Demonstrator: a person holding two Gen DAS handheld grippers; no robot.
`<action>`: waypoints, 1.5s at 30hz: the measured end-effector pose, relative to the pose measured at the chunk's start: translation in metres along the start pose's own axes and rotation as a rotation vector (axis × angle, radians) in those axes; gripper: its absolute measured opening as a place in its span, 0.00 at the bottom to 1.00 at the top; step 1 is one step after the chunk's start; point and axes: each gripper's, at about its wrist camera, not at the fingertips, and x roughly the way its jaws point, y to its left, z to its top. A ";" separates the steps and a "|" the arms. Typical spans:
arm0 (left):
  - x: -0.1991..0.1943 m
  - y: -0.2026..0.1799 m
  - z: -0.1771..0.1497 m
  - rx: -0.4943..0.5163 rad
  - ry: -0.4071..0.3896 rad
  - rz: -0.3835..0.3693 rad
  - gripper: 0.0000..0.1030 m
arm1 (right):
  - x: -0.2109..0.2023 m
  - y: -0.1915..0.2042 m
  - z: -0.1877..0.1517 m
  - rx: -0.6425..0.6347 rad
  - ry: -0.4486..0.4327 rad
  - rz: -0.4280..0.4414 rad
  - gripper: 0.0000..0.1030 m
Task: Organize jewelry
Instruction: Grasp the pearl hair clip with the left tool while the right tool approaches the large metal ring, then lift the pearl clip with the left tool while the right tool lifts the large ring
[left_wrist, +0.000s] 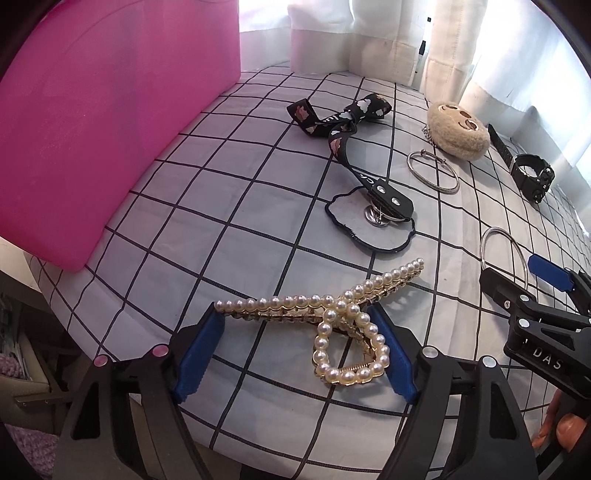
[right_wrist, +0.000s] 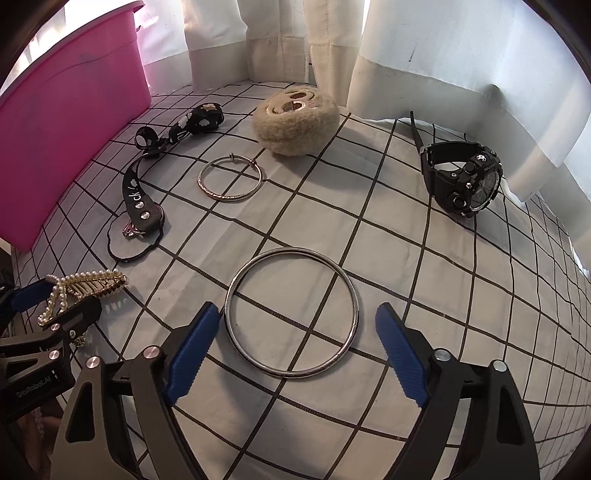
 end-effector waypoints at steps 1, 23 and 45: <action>0.000 0.000 0.000 0.001 0.000 0.000 0.74 | -0.001 0.001 0.000 -0.005 0.002 -0.003 0.69; -0.020 0.010 0.004 -0.018 -0.023 -0.020 0.73 | -0.025 0.004 0.001 0.015 -0.042 0.052 0.69; -0.125 0.023 0.052 -0.019 -0.239 -0.062 0.73 | -0.108 0.010 0.055 -0.019 -0.215 0.045 0.69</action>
